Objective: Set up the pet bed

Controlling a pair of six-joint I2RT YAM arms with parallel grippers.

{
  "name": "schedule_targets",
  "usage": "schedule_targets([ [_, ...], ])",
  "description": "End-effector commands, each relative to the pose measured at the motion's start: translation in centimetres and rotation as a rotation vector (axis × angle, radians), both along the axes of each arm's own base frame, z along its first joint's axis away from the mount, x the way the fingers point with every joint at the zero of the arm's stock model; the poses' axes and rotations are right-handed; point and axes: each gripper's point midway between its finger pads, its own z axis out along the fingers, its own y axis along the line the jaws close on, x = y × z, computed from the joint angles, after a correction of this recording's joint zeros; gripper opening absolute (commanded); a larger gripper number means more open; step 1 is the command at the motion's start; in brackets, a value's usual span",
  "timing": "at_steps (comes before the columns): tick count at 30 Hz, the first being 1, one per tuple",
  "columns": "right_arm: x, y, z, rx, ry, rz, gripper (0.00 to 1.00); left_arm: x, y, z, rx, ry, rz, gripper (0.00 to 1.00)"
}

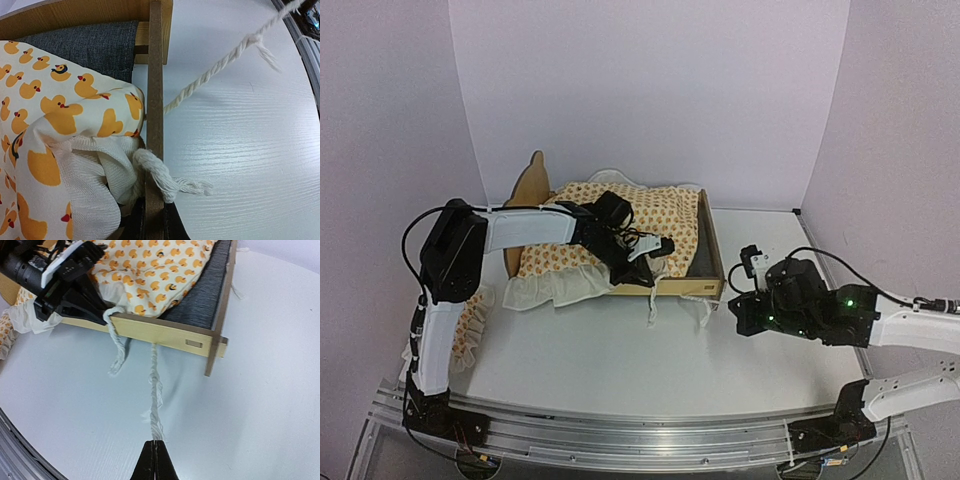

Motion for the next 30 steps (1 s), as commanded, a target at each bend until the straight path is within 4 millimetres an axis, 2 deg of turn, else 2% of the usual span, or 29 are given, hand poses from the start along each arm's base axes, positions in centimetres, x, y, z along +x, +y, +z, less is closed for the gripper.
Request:
schedule_targets([
  [1, -1.3, -5.0, -1.2, -0.196, 0.156, -0.084, 0.00, 1.8, 1.4, 1.2, 0.025, -0.076, -0.037, 0.00],
  [2, -1.3, -5.4, -1.0, -0.200, 0.171, -0.090, 0.00, 1.8, 1.5, 1.3, 0.031, -0.084, -0.043, 0.01],
  [3, -1.4, -5.6, -1.0, -0.203, 0.184, -0.090, 0.00, 1.7, 1.5, 1.5, 0.033, -0.085, -0.050, 0.07],
  [6, -1.2, -4.9, -0.4, -0.190, 0.203, -0.077, 0.00, 0.6, 0.9, 2.8, 0.022, -0.079, -0.081, 0.40],
  [7, -1.0, -4.4, -0.3, -0.189, 0.207, -0.068, 0.00, -0.2, 0.6, 3.3, 0.013, -0.072, -0.099, 0.47],
  [9, -0.4, -3.3, 0.4, -0.181, 0.200, -0.047, 0.00, -2.2, 0.0, 4.3, -0.011, -0.074, -0.161, 0.53],
  [12, 0.4, -2.0, 1.7, -0.161, 0.173, -0.021, 0.00, -5.6, -0.9, 5.4, -0.009, -0.102, -0.281, 0.54],
  [15, 0.9, -1.8, 2.7, -0.128, 0.169, -0.021, 0.00, -8.0, -1.0, 6.1, 0.017, -0.146, -0.413, 0.53],
  [17, 0.9, -1.9, 2.9, -0.099, 0.180, -0.031, 0.00, -10.0, -0.3, 5.9, 0.044, -0.185, -0.548, 0.52],
  [20, 1.1, -2.3, 3.7, -0.054, 0.184, -0.054, 0.00, -11.1, -0.7, 4.7, 0.108, -0.262, -0.626, 0.53],
  [22, 1.3, -2.2, 4.4, -0.039, 0.175, -0.056, 0.00, -9.3, -2.6, 5.0, 0.095, -0.287, -0.514, 0.51],
  [24, 1.5, -1.7, 5.0, -0.035, 0.165, -0.040, 0.00, -7.1, -4.6, 6.5, 0.049, -0.239, -0.323, 0.45],
  [26, 1.7, -1.3, 5.3, -0.035, 0.164, -0.026, 0.00, -6.0, -5.5, 7.7, -0.001, -0.177, -0.168, 0.44],
  [30, 2.1, -0.7, 6.5, -0.023, 0.147, -0.007, 0.00, -6.8, -5.3, 10.2, -0.073, 0.006, 0.048, 0.50],
])
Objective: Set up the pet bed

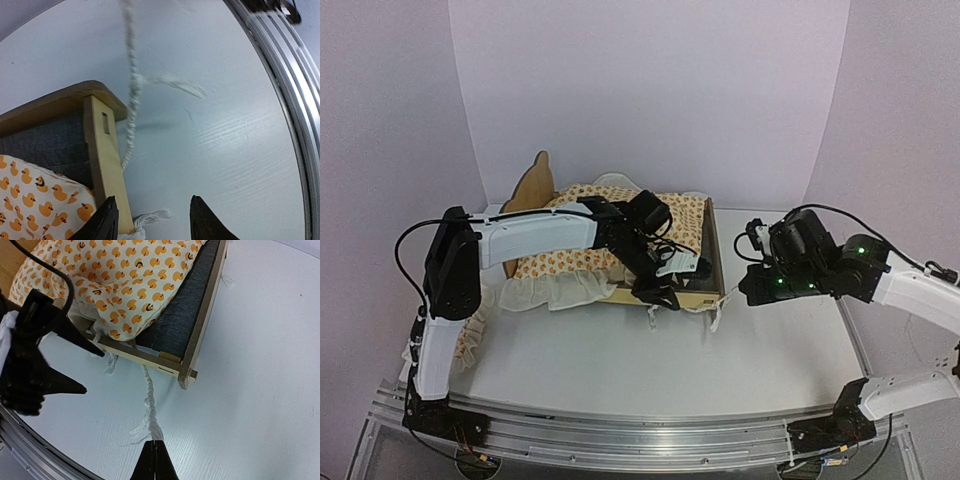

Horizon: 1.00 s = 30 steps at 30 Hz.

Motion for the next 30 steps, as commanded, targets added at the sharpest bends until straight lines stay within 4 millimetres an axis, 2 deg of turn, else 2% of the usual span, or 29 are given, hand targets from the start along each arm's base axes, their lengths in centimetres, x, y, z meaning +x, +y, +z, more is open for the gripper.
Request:
schedule_targets([
  [1, 0.6, 1.3, 2.9, 0.052, -0.041, 0.036, 0.00, 1.5, -0.2, 6.5, -0.133, 0.182, 0.337, 0.51],
  [3, 0.8, 1.5, 4.1, 0.060, -0.069, 0.051, 0.00, 1.4, 0.5, 6.9, -0.111, 0.264, 0.450, 0.52],
  [5, 1.0, 1.7, 4.8, 0.061, -0.086, 0.064, 0.00, 1.8, 1.5, 6.4, -0.092, 0.313, 0.575, 0.53],
  [8, 1.2, 2.2, 4.4, 0.046, -0.076, 0.082, 0.00, 2.5, 3.3, 3.0, -0.033, 0.333, 0.739, 0.53],
  [11, 1.2, 2.6, 3.8, 0.038, -0.059, 0.101, 0.00, 2.7, 3.1, 0.9, -0.004, 0.325, 0.804, 0.53],
  [16, 0.9, 2.4, 3.3, 0.028, -0.054, 0.117, 0.00, 3.8, 2.6, -1.3, 0.015, 0.300, 0.853, 0.47],
  [22, 0.3, 1.8, 3.3, 0.057, -0.067, 0.101, 0.00, 4.7, 2.6, -3.1, 0.023, 0.247, 0.854, 0.27],
  [24, 0.1, 1.6, 3.2, 0.065, -0.067, 0.100, 0.00, 4.8, 2.3, -3.6, 0.030, 0.250, 0.856, 0.16],
  [26, 0.0, 1.6, 3.2, 0.072, -0.066, 0.099, 0.00, 4.6, 1.8, -3.1, 0.020, 0.271, 0.844, 0.02],
  [30, 0.0, 1.8, 3.1, 0.070, -0.060, 0.104, 0.00, 3.5, 0.8, -0.9, -0.004, 0.341, 0.783, 0.00],
])
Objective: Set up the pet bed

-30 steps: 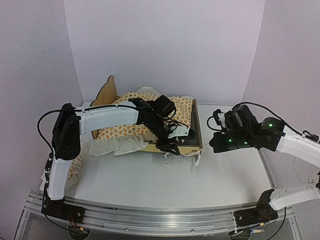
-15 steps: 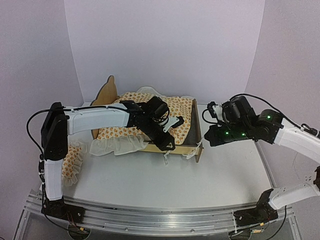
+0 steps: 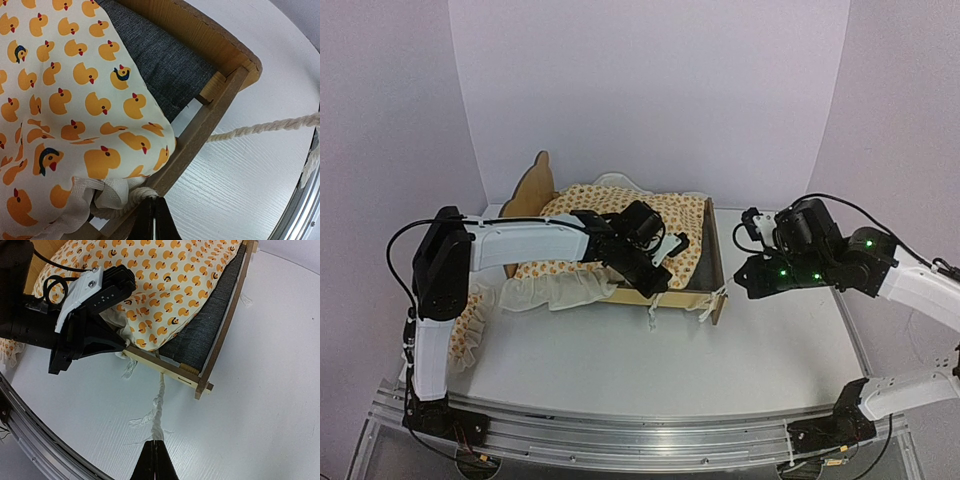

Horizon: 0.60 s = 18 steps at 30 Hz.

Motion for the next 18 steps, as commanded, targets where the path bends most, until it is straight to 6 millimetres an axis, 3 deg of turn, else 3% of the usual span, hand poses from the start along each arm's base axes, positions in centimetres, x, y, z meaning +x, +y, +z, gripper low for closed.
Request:
schedule_targets([
  [1, 0.2, 0.5, 0.7, 0.036, -0.013, 0.010, 0.00, -1.0, -1.6, 2.1, -0.061, 0.065, -0.050, 0.00],
  [6, 0.0, 1.8, 2.7, 0.059, -0.031, 0.086, 0.00, -3.3, -3.7, 7.1, -0.210, 0.118, -0.190, 0.00],
  [11, -2.3, 3.1, 4.5, 0.059, 0.017, 0.266, 0.00, -3.7, -5.9, 7.2, -0.267, 0.129, -0.270, 0.00],
  [14, -3.3, 3.4, 7.5, 0.105, -0.039, 0.341, 0.00, -4.1, -7.8, 9.0, -0.355, 0.141, -0.343, 0.00],
  [18, -3.9, 3.4, 12.7, 0.164, -0.168, 0.402, 0.00, -5.4, -9.6, 13.0, -0.488, 0.129, -0.497, 0.00],
])
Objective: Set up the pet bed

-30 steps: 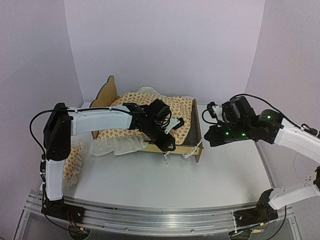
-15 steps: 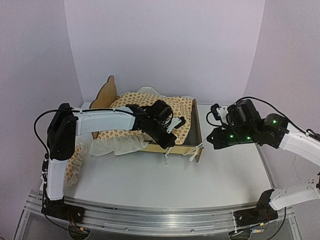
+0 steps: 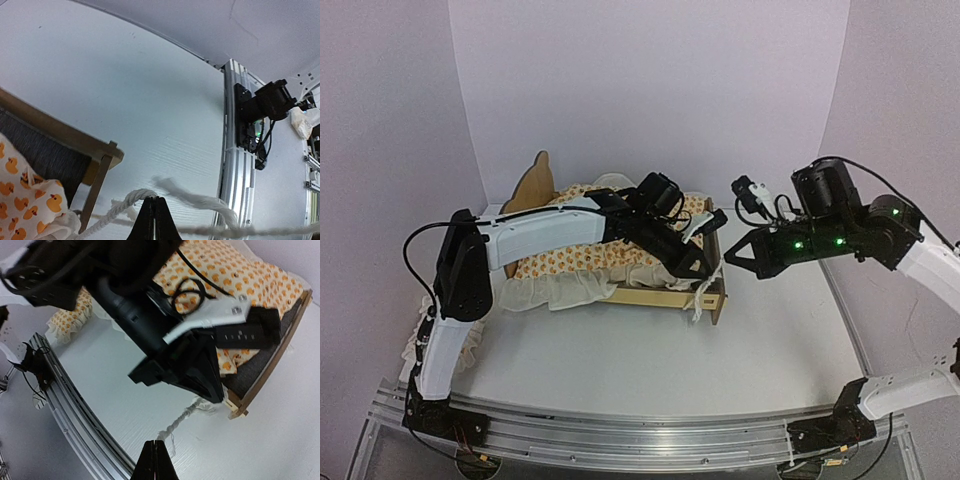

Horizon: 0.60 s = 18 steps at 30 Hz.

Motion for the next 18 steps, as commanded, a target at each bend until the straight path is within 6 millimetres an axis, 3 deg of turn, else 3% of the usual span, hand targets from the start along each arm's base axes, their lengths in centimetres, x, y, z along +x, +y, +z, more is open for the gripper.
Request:
schedule_targets([
  [1, -1.4, -0.1, 7.1, 0.103, -0.158, 0.110, 0.00, -2.0, -2.2, 5.9, -0.207, -0.041, -0.189, 0.00],
  [4, -0.9, -0.7, 8.8, 0.099, -0.221, 0.081, 0.00, -1.4, -1.8, 6.7, -0.221, -0.072, -0.200, 0.00],
  [7, -0.1, -1.3, 8.2, 0.060, -0.239, 0.039, 0.00, -0.6, -0.8, 5.1, -0.174, -0.092, -0.182, 0.00],
  [10, 0.2, -1.1, 8.6, 0.060, -0.254, 0.044, 0.00, -1.0, 0.1, 2.3, -0.109, -0.109, -0.210, 0.00],
  [12, 0.1, -0.7, 10.4, 0.090, -0.290, 0.060, 0.00, -1.6, 0.5, 1.0, -0.093, -0.086, -0.226, 0.00],
  [15, -0.1, -0.9, 14.2, 0.138, -0.371, 0.074, 0.00, -1.7, 0.4, 1.2, -0.107, -0.084, -0.235, 0.00],
  [18, -0.1, -1.4, 15.4, 0.130, -0.426, 0.074, 0.00, -1.2, 0.0, 2.1, -0.117, -0.114, -0.231, 0.00],
])
